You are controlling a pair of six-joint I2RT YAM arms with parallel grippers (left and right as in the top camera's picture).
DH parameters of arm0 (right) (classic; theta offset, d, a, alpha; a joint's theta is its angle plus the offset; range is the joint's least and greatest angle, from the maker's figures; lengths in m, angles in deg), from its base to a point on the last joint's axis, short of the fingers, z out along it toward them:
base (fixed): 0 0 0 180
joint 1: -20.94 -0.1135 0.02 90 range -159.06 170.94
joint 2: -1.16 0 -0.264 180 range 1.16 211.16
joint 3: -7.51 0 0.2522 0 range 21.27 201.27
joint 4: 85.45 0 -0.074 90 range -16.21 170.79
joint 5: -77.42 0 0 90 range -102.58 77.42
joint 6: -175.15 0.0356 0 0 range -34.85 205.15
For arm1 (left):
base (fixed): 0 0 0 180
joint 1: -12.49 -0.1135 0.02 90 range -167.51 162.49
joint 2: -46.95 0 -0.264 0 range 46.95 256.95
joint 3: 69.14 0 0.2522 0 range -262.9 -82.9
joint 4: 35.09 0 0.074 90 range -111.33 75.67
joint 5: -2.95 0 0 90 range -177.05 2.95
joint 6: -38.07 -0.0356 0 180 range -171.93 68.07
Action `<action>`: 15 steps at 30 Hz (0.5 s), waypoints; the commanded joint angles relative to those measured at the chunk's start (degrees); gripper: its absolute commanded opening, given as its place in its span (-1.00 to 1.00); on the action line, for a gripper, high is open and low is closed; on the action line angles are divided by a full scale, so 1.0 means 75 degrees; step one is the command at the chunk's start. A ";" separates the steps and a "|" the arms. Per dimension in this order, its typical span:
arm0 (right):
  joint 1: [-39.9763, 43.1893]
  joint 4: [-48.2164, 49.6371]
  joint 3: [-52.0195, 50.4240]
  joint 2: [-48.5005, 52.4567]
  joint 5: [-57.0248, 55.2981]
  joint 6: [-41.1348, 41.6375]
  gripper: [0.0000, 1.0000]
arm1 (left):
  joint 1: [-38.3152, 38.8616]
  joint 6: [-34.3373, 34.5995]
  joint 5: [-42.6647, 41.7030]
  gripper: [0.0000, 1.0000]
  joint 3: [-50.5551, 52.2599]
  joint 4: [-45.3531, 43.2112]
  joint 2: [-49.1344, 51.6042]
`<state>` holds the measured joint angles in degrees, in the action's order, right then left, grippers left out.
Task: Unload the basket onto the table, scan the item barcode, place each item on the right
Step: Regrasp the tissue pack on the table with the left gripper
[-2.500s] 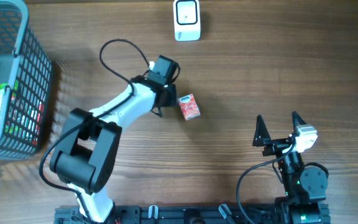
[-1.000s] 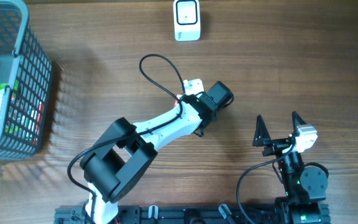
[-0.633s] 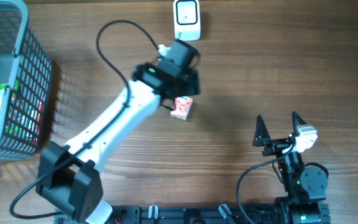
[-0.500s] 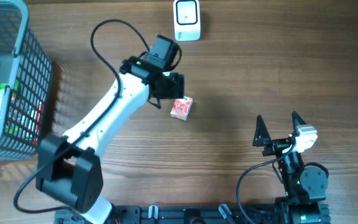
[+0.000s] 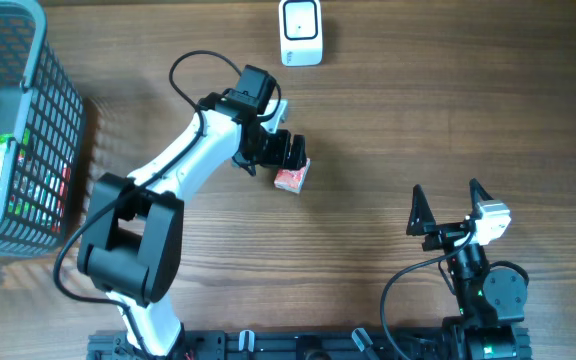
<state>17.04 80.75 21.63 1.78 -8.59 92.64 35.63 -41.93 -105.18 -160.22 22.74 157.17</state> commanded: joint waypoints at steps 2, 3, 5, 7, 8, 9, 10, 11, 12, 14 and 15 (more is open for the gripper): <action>0.0038 0.0020 -0.0009 -0.0055 -0.0076 0.0006 0.99 | -0.0117 0.0291 -0.0248 0.63 0.0055 -0.0050 0.0364; 0.0038 0.0020 -0.0009 -0.0055 -0.0076 0.0006 1.00 | -0.0096 0.0291 -0.0245 0.31 0.0058 -0.0064 0.0434; 0.0038 0.0020 -0.0009 -0.0055 -0.0076 0.0006 0.99 | -0.0064 0.0227 -0.0245 0.13 0.0137 -0.0181 0.0530; 0.0038 0.0020 -0.0009 -0.0055 -0.0076 0.0006 0.99 | -0.0073 0.0003 -0.0490 0.01 0.0256 -0.0283 0.0542; 0.0038 0.0020 -0.0009 -0.0055 -0.0076 0.0006 0.99 | -0.0082 -0.0204 -0.0714 -0.01 0.0286 -0.0280 0.0542; 0.0038 0.0020 -0.0009 -0.0055 -0.0076 0.0006 0.99 | -0.0096 -0.0318 -0.0842 -0.04 0.0303 -0.0277 0.0542; 0.0038 0.0020 -0.0009 -0.0055 -0.0076 0.0003 0.99 | -0.0108 -0.0309 -0.0868 -0.04 0.0338 -0.0297 0.0545; 0.0035 0.0020 -0.0009 -0.0055 -0.0076 0.0006 0.99 | -0.0117 -0.0309 -0.0868 -0.04 0.0417 -0.0393 0.0551; 0.0038 0.0020 -0.0009 -0.0055 -0.0076 0.0009 1.00 | -0.0122 -0.0309 -0.0871 -0.04 0.0522 -0.0519 0.0551; 0.0035 0.0020 -0.0009 -0.0055 -0.0076 0.0006 1.00 | -0.0125 -0.0309 -0.0868 -0.04 0.0650 -0.0662 0.0554; 0.0038 0.0020 -0.0009 -0.0055 -0.0076 0.0006 1.00 | -0.0131 -0.0309 -0.0868 -0.06 0.0688 -0.0731 0.0554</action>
<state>17.04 80.75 21.63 1.78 -8.59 92.64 34.97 -42.87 -110.21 -156.79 18.24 160.42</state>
